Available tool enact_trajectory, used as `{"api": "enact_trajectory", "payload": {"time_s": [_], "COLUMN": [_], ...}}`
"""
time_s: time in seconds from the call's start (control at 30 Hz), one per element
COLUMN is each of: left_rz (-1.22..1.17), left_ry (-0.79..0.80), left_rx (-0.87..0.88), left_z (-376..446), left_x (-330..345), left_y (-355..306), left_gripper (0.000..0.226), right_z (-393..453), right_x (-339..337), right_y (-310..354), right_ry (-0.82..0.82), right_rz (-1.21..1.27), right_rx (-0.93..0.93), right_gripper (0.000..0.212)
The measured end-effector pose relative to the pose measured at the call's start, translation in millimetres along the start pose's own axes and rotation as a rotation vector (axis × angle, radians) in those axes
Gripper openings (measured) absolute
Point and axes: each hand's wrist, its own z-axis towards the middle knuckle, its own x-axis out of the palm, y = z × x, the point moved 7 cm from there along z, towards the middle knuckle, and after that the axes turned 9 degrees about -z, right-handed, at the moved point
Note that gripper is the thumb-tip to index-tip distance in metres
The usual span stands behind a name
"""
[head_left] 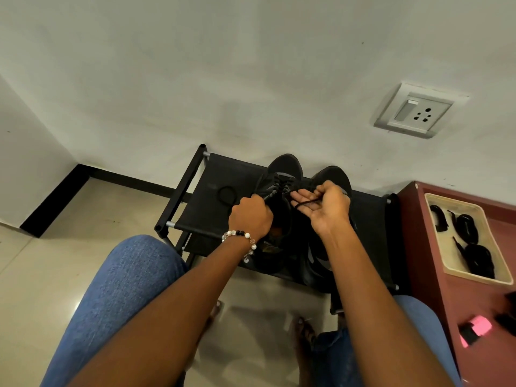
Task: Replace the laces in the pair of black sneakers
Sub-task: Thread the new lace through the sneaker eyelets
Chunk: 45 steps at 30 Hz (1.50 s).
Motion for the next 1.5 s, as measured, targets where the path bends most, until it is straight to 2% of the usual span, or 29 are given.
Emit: {"api": "enact_trajectory", "payload": {"time_s": [0.07, 0.17, 0.2, 0.27, 0.37, 0.43, 0.5, 0.53, 0.6, 0.8, 0.93, 1.03, 1.1, 1.27, 1.33, 1.43, 1.5], "left_rz": [0.006, -0.007, 0.000, 0.080, 0.277, 0.318, 0.350, 0.370, 0.393, 0.414, 0.381, 0.248, 0.098, -0.425, -0.601, -0.650, -0.593], "left_ry": [0.002, 0.032, 0.041, 0.018, -0.139, -0.183, -0.139, -0.117, -0.117, -0.212, -0.283, -0.360, -0.390, -0.366, -0.314, -0.233, -0.166], "left_rx": [-0.003, -0.027, -0.031, -0.005, 0.122, 0.250, 0.402, 0.453, 0.483, 0.581, 0.651, 0.663, 0.545, -0.054, -0.209, -0.234, -0.062], "left_z": [-0.7, -0.8, -1.6, -4.2, -7.7, -7.6, -4.4, -2.8, 0.2, 3.2, 9.3, 11.5, 14.6, 23.9, 26.6, 28.8, 32.2], "left_x": [-0.7, -1.9, -3.8, -11.8, -30.8, -35.5, -27.3, -21.9, -13.8, -6.3, -4.8, -6.6, -12.2, -28.7, -24.3, -20.5, -25.9], "left_y": [0.6, 0.4, -1.2, -7.7, -28.4, -44.8, -56.3, -58.5, -56.1, -57.3, -56.3, -53.4, -45.0, -5.2, 5.0, 4.3, -8.1], "left_gripper": [0.032, 0.030, 0.029, 0.030, 0.026, 0.023, 0.028, 0.029, 0.025, 0.011, 0.019, 0.014, 0.009, 0.014, 0.015, 0.013, 0.024], "right_z": [0.2, -1.1, -1.8, -6.1, -18.8, -22.9, -22.6, -23.5, -26.8, -29.0, -21.2, -17.2, -16.3, -17.8, -18.1, -16.5, -15.3], "right_x": [-5.1, -8.3, -8.3, -4.4, 13.0, 25.7, 34.4, 35.4, 33.6, 28.0, 25.1, 24.3, 24.6, 28.3, 29.4, 29.0, 27.5], "right_y": [6.8, 22.2, 26.1, 35.9, 47.9, 45.3, 30.4, 19.6, 2.2, -16.0, -21.4, -22.9, -23.7, -21.7, -21.0, -21.3, -21.7], "right_ry": [-0.035, -0.133, -0.172, -0.254, -0.314, -0.229, -0.020, 0.066, 0.113, -0.047, -0.052, -0.046, -0.041, -0.024, -0.014, -0.009, -0.006], "right_rz": [0.019, -0.186, -0.318, -0.732, -1.258, -1.456, -1.587, -1.616, -1.663, -1.671, -1.594, -1.552, -1.550, -1.559, -1.564, -1.568, -1.567], "right_rx": [-0.034, -0.236, -0.305, -0.487, -0.744, -0.785, -0.677, -0.599, -0.532, -0.582, -0.543, -0.521, -0.521, -0.541, -0.544, -0.534, -0.522], "right_gripper": [0.022, 0.018, 0.019, 0.023, 0.019, 0.024, 0.026, 0.026, 0.021, 0.023, 0.023, 0.024, 0.024, 0.023, 0.023, 0.022, 0.021]}}
